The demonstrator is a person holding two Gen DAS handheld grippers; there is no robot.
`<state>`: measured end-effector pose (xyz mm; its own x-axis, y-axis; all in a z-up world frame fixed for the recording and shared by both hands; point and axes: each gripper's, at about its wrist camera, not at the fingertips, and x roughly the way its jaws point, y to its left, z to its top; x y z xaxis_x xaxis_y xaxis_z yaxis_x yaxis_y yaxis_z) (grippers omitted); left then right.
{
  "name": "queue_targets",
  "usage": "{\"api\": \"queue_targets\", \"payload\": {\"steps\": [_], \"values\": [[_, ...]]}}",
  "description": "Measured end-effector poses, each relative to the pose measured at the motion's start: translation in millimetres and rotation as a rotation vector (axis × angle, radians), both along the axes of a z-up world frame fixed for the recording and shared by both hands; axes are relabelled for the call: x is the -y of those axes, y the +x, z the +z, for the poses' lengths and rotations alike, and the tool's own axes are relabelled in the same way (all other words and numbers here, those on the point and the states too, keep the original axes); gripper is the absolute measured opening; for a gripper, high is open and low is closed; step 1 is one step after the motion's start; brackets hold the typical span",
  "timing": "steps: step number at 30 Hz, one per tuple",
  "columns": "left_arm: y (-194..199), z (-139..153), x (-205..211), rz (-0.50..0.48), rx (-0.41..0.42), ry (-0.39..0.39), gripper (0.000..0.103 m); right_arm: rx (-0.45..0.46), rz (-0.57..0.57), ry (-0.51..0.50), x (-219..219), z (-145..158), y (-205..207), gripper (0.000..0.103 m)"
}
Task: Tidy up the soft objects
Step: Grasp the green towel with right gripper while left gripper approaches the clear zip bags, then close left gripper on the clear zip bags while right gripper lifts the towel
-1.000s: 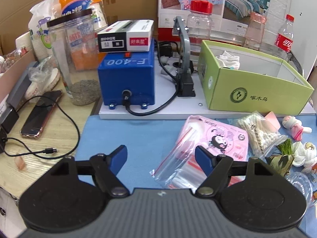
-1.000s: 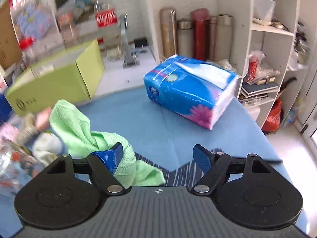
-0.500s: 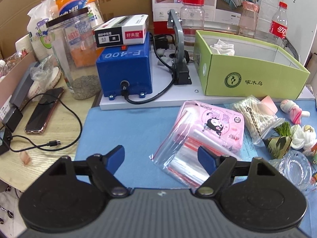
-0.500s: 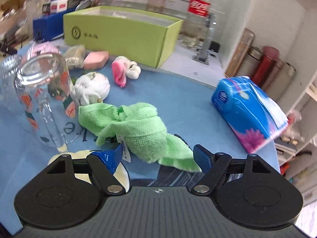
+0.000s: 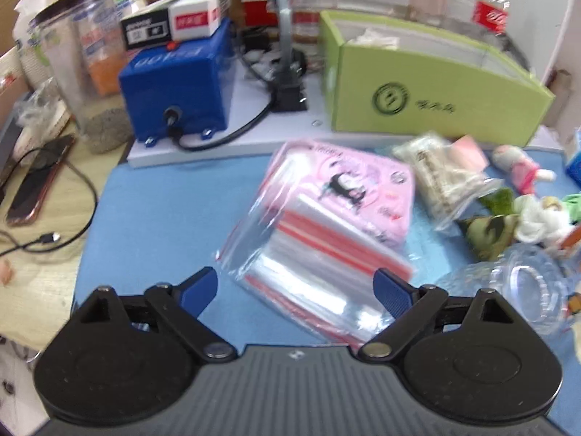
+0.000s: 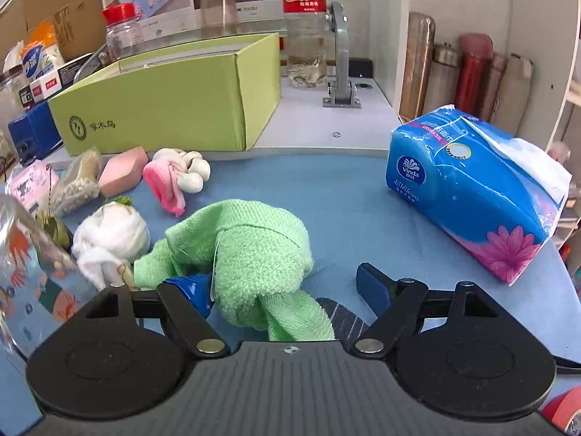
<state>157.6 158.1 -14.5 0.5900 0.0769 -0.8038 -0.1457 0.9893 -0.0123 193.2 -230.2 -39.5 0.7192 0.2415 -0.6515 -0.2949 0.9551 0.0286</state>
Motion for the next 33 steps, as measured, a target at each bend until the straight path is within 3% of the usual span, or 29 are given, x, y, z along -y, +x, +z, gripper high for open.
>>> {"api": "queue_targets", "payload": {"steps": [3, 7, 13, 24, 26, 30, 33], "values": [[0, 1, -10, 0.127, 0.026, -0.119, 0.093, 0.021, -0.008, 0.015, 1, -2, -3, 0.067], [6, 1, -6, 0.171, 0.049, -0.219, 0.093, 0.024, -0.009, 0.008, 1, -1, 2, 0.069], [13, -12, 2, 0.192, 0.033, -0.147, 0.093, 0.028, -0.009, 0.01, 1, -3, 2, 0.069], [-35, -11, -31, 0.04, -0.032, 0.013, 0.093, 0.004, -0.014, -0.008, -2, -2, 1, 0.07], [-42, -7, -37, 0.071, -0.022, 0.011, 0.093, 0.004, 0.001, -0.03, -5, -2, -3, 0.07], [-34, -13, -38, 0.144, 0.001, -0.101, 0.093, -0.001, 0.01, -0.022, -6, -2, 0, 0.072], [-28, -20, -22, 0.186, 0.026, 0.035, 0.095, -0.011, 0.043, 0.003, -8, 0, 5, 0.071]]}}
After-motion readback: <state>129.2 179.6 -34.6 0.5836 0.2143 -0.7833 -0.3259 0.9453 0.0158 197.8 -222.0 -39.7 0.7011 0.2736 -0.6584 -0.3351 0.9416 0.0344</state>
